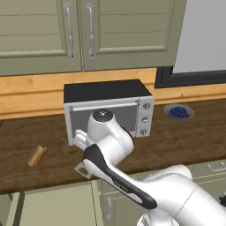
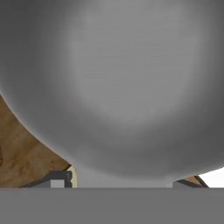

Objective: Pick the measuring cup from the drawer and place it on the counter.

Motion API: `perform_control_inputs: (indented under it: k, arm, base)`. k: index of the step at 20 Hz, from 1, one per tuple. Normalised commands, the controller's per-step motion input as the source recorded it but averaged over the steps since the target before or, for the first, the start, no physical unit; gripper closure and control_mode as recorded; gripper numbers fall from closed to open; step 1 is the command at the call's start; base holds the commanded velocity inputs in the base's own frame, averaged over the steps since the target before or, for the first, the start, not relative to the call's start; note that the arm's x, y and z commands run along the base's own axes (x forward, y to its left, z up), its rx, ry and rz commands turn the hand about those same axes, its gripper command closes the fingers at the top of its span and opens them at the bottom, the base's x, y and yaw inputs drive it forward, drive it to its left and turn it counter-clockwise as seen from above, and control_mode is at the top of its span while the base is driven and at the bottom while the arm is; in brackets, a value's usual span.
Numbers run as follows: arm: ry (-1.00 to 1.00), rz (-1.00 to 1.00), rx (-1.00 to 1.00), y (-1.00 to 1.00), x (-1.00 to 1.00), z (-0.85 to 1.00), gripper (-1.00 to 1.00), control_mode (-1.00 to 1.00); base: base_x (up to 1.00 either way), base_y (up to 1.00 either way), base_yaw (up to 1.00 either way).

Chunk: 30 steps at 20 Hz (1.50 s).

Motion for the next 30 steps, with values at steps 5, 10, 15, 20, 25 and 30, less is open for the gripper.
perform_control_inputs:
  k: [5, 10, 15, 20, 25, 30]
  arm:
    - [0.0, -0.24, 0.21, -0.79, 0.72, 0.0, 1.0, -1.0]
    - [0.0, -0.24, 0.12, -0.51, 0.48, -0.19, 1.0, -1.0]
    - [0.01, -0.09, 0.0, -0.22, 0.22, -0.16, 1.0, -1.0]
    - [0.01, -0.04, 0.02, -0.26, 0.26, -0.41, 1.0, -1.0]
    - [0.0, -0.07, 0.1, -0.35, 0.33, -0.52, 1.0, -1.0]
    - [0.0, -0.06, 0.07, -0.21, 0.41, -0.34, 1.0, -1.0]
  base:
    - [0.0, 0.0, 0.0]
    - [0.0, 0.0, 0.0]
    - [0.0, 0.0, 0.0]
    - [0.0, 0.0, 0.0]
    - [0.0, 0.0, 0.0]
    - [0.0, 0.0, 0.0]
